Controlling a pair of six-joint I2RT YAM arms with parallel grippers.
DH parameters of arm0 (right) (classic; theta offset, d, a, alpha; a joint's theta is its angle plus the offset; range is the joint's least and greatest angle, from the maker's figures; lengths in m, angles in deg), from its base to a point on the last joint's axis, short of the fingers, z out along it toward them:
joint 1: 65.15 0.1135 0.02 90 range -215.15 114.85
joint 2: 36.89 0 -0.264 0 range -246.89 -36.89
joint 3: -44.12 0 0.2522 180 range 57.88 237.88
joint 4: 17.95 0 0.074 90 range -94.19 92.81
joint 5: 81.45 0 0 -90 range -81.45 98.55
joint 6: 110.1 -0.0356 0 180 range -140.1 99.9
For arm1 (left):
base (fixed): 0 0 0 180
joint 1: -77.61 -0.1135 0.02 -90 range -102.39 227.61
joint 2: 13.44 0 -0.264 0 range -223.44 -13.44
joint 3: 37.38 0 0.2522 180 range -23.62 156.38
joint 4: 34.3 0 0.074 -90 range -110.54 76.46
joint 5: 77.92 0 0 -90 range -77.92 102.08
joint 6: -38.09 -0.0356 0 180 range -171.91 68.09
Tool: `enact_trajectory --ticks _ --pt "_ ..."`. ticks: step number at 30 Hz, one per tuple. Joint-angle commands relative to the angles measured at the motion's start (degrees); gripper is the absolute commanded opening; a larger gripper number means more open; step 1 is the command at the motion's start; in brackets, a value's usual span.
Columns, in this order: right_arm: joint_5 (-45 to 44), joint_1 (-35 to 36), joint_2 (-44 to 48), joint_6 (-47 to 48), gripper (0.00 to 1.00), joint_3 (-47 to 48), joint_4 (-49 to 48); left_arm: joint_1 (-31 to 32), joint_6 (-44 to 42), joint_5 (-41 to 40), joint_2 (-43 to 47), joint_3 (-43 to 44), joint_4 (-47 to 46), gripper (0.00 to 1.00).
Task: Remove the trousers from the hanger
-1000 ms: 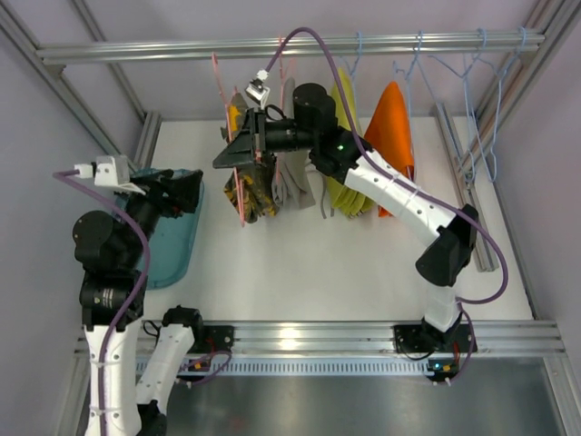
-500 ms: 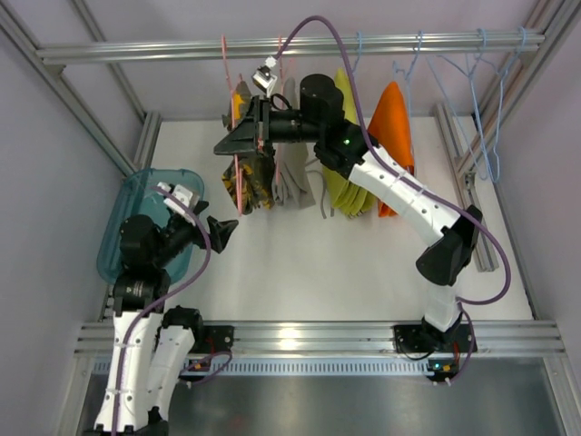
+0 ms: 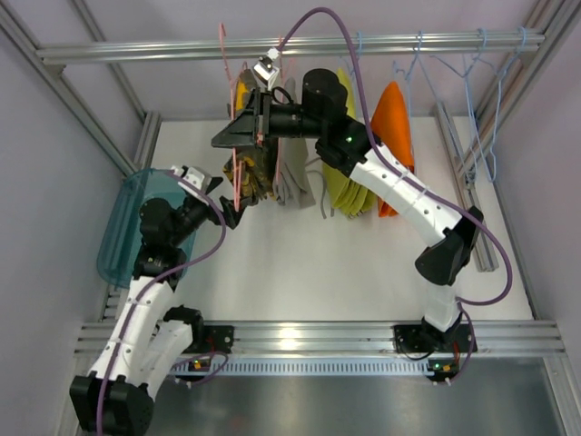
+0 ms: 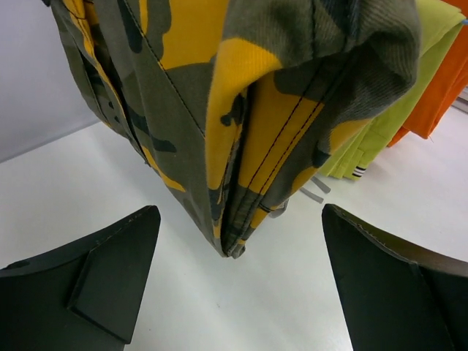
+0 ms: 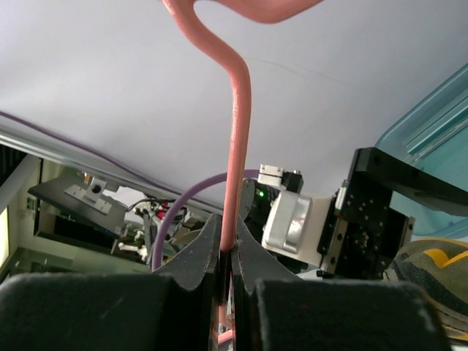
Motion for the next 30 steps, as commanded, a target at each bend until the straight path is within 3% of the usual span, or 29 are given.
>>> enact_trajectory --ticks 1,6,12,15,19,20,23,26,30 --pt "-0.8 0.4 2.0 4.6 0.0 5.8 -10.7 3.2 1.1 -5.4 -2.3 -1.6 -11.6 0.98" --pt "-1.0 0.5 2.3 4.6 0.0 5.9 -10.6 4.7 3.9 -15.6 -6.8 -2.1 -18.4 0.95" --pt "-0.8 0.6 2.5 4.5 0.0 5.8 -10.7 4.7 6.7 -18.3 -10.3 -0.8 -21.7 0.91" --pt "-0.6 0.8 2.6 4.3 0.0 5.6 -10.7 4.7 8.2 -19.2 -11.2 0.1 -21.7 0.81" --pt "-0.5 0.6 2.7 4.4 0.0 5.6 -10.9 4.6 9.1 -18.9 -11.7 0.9 -21.6 0.61" --pt "-0.5 0.7 2.7 4.6 0.0 5.6 -10.9 4.6 9.3 -18.8 -11.8 1.0 -21.3 0.53" --pt "-0.4 0.4 2.9 4.7 0.0 5.8 -11.0 4.5 9.4 -19.7 -11.4 1.8 -18.7 0.42" --pt "-0.1 0.0 3.2 5.0 0.0 5.7 -10.9 3.5 9.6 -18.7 -10.7 1.9 -17.8 0.4" --pt "0.2 -0.3 3.6 5.2 0.0 4.9 -10.9 1.3 10.7 -16.6 -9.9 2.1 -16.2 0.29"
